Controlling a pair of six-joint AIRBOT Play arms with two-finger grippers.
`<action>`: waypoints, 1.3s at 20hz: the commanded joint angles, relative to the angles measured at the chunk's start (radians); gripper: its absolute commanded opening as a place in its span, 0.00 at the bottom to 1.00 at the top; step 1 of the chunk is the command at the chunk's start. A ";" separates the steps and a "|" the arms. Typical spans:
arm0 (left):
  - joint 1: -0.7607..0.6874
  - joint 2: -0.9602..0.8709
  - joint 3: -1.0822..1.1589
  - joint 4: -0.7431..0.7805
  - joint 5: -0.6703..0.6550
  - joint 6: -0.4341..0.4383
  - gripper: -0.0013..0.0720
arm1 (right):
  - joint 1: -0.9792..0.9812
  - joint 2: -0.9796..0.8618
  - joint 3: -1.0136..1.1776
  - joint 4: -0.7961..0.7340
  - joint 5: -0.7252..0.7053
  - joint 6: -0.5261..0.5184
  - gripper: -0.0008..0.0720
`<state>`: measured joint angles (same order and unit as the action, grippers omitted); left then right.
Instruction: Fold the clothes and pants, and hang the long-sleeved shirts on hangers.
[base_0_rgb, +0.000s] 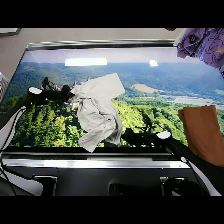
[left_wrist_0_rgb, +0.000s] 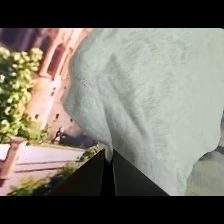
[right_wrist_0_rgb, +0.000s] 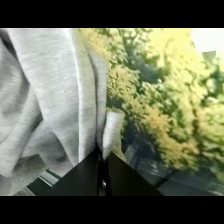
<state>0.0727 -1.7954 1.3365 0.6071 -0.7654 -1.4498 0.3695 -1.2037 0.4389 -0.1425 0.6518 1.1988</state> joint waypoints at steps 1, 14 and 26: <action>0.025 -0.005 0.101 -0.001 -0.100 0.009 0.04 | -0.008 0.070 0.044 -0.149 -0.084 0.111 0.05; 0.356 0.738 0.555 0.341 -0.336 -0.113 0.04 | -0.393 0.322 1.188 -1.008 0.446 0.286 0.05; 0.401 1.078 0.499 0.515 -0.621 -0.171 0.04 | -0.391 0.391 1.361 -1.018 0.573 0.525 0.05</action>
<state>0.4709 -0.7193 1.8706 1.0866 -1.3106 -1.6238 -0.0223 -0.7650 1.7897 -1.1526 1.1931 1.6131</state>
